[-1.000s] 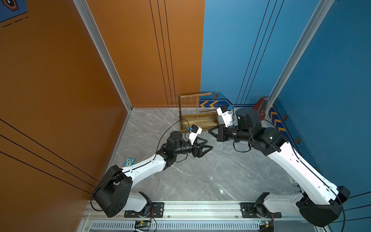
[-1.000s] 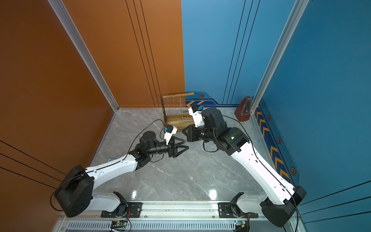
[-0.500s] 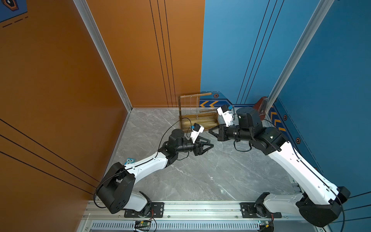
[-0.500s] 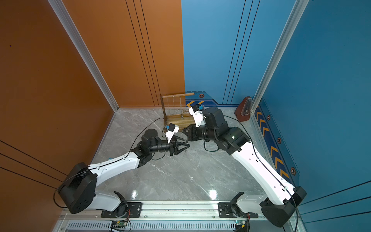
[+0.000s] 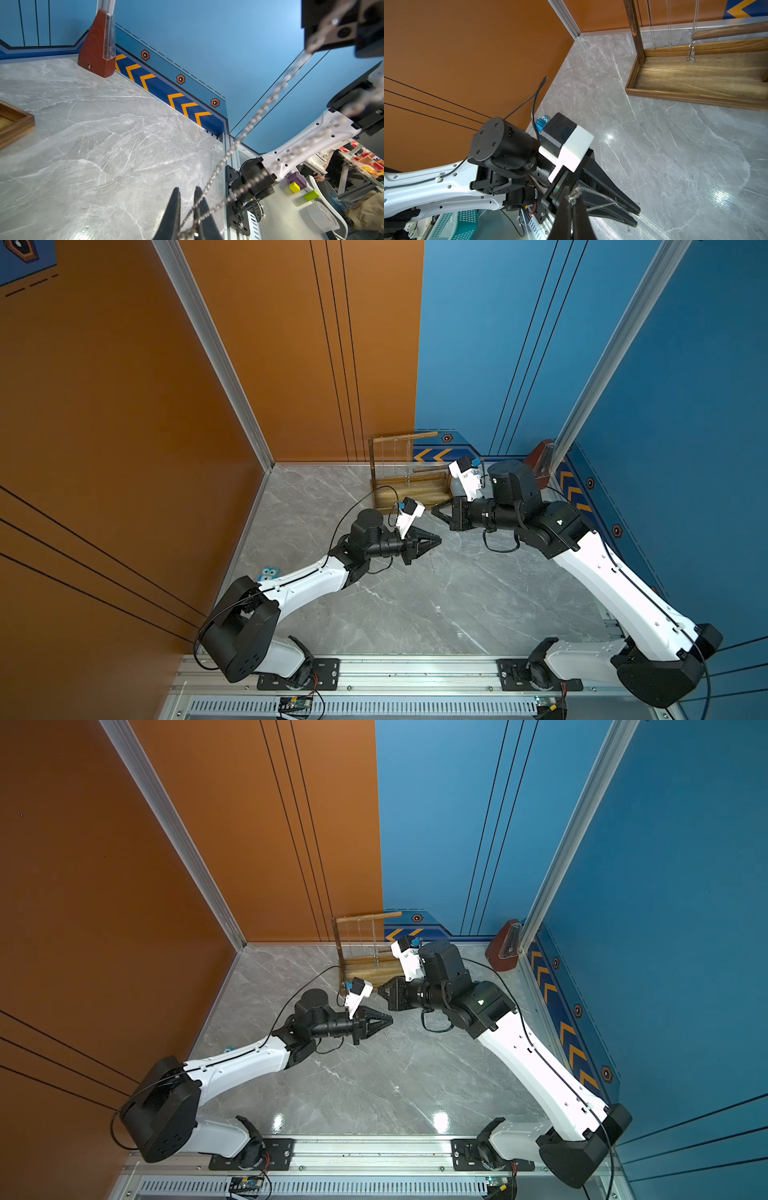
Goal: Take the necklace off the jewelry display stand
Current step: Place the necklace at the center of the board.
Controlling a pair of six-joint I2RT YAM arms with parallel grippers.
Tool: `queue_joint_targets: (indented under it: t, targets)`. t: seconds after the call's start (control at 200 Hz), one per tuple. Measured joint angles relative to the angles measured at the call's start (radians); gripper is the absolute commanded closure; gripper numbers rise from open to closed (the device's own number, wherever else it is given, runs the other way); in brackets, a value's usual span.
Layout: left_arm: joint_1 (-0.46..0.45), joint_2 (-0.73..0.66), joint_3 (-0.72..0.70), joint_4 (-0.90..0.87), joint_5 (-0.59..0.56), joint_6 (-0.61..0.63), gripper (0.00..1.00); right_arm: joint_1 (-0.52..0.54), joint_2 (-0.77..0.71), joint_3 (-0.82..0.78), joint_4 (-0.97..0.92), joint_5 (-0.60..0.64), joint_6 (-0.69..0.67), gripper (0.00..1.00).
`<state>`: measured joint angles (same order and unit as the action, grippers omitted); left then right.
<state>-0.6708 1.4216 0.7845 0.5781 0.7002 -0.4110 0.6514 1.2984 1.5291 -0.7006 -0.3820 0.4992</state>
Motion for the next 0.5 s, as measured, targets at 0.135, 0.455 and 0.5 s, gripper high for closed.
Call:
queue_joint_targets:
  t: [0.135, 0.455, 0.5]
  targets:
    - [0.0, -0.015, -0.026, 0.003, -0.043, -0.005, 1.0, 0.0, 0.011, 0.0, -0.006, 0.001, 0.0, 1.0]
    - [0.0, -0.108, -0.171, 0.032, -0.196, -0.097, 1.0, 0.011, 0.068, -0.008, -0.016, 0.02, 0.007, 1.0]
    - [0.0, -0.127, -0.197, 0.034, -0.213, -0.115, 1.0, 0.019, 0.075, -0.015, -0.015, 0.024, 0.008, 1.0]
